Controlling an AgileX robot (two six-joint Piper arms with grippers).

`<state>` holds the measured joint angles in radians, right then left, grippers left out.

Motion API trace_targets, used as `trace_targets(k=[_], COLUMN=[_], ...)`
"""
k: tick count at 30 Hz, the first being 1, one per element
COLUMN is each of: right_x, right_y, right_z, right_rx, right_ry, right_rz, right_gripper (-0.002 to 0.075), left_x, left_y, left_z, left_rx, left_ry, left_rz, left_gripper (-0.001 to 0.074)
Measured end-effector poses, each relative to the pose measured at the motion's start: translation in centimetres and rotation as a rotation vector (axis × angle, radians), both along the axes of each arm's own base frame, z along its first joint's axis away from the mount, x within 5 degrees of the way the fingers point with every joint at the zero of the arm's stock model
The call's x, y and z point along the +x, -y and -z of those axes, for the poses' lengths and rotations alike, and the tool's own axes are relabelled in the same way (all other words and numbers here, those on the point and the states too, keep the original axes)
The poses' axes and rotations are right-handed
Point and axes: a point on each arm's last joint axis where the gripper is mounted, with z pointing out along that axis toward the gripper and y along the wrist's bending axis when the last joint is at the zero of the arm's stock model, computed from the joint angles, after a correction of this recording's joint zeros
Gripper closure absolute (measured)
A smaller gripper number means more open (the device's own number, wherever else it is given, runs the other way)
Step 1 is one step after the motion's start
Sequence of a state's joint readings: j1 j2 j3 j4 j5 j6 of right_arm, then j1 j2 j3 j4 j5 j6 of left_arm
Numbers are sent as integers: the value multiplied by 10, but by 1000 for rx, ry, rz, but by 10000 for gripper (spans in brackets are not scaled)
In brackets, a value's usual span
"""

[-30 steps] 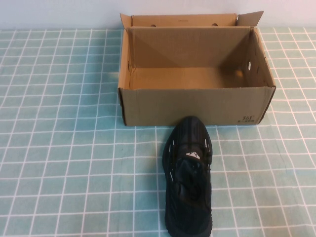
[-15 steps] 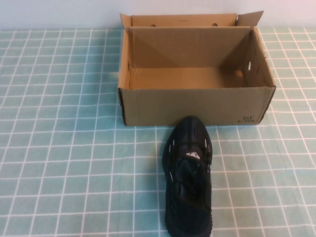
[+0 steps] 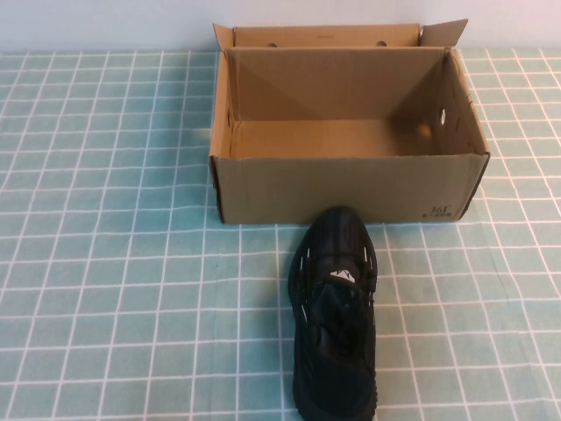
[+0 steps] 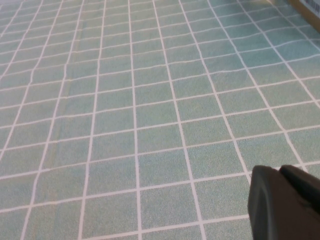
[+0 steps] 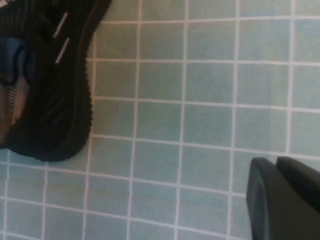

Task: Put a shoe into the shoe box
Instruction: Pick up the shoe from the table

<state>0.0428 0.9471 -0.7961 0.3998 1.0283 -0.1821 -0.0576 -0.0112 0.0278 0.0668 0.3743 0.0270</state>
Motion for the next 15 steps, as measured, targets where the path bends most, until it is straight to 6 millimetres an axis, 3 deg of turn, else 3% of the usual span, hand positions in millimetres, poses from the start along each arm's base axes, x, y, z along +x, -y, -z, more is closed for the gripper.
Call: trace_targets(k=[3, 8, 15], right_x=[23, 46, 48], right_y=[-13, -60, -143], right_z=[-3, -15, -28], right_rx=[3, -90, -219], right_ry=[-32, 1, 139], right_rz=[-84, -316, -755], right_gripper=[726, 726, 726], left_x=[0, 0, 0], left_y=[0, 0, 0], left_z=[0, 0, 0], left_rx=[0, 0, 0], left_ry=[0, 0, 0], left_rz=[0, 0, 0], left_gripper=[739, 739, 739])
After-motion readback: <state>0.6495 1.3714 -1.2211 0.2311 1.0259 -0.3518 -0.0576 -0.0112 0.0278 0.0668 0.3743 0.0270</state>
